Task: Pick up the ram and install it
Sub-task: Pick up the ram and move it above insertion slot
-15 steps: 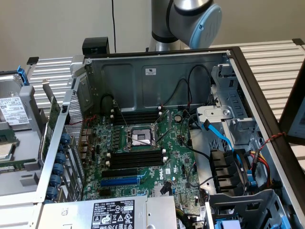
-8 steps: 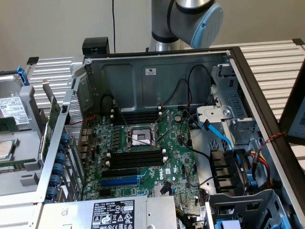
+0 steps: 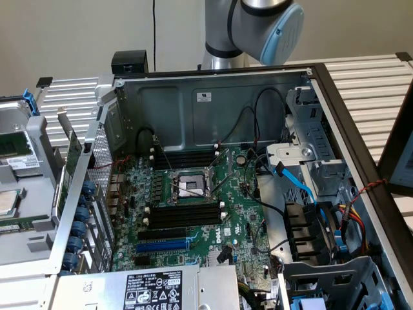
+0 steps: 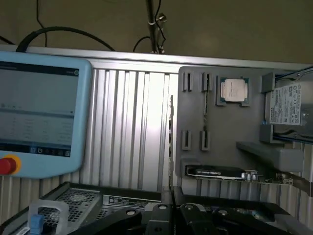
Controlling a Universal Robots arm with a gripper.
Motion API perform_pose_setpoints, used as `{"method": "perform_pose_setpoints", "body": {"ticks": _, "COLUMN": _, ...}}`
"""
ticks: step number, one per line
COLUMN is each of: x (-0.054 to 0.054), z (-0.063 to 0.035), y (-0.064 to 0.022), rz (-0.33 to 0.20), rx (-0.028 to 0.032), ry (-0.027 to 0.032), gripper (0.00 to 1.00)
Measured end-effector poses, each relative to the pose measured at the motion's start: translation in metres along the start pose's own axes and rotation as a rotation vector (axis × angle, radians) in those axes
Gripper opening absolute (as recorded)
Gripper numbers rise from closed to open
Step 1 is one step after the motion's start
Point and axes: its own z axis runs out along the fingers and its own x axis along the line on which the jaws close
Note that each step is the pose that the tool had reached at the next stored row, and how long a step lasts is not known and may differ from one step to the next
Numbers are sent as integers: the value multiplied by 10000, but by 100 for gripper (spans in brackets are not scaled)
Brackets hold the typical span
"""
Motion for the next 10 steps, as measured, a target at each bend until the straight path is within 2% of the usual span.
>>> {"method": "perform_pose_setpoints", "body": {"ticks": 5, "x": 15, "z": -127, "y": -211, "rz": 0, "rx": -45, "ry": -2, "gripper": 12}}
{"method": "perform_pose_setpoints", "body": {"ticks": 10, "x": 27, "z": -151, "y": -436, "rz": -1, "rx": -54, "ry": -2, "gripper": 12}}
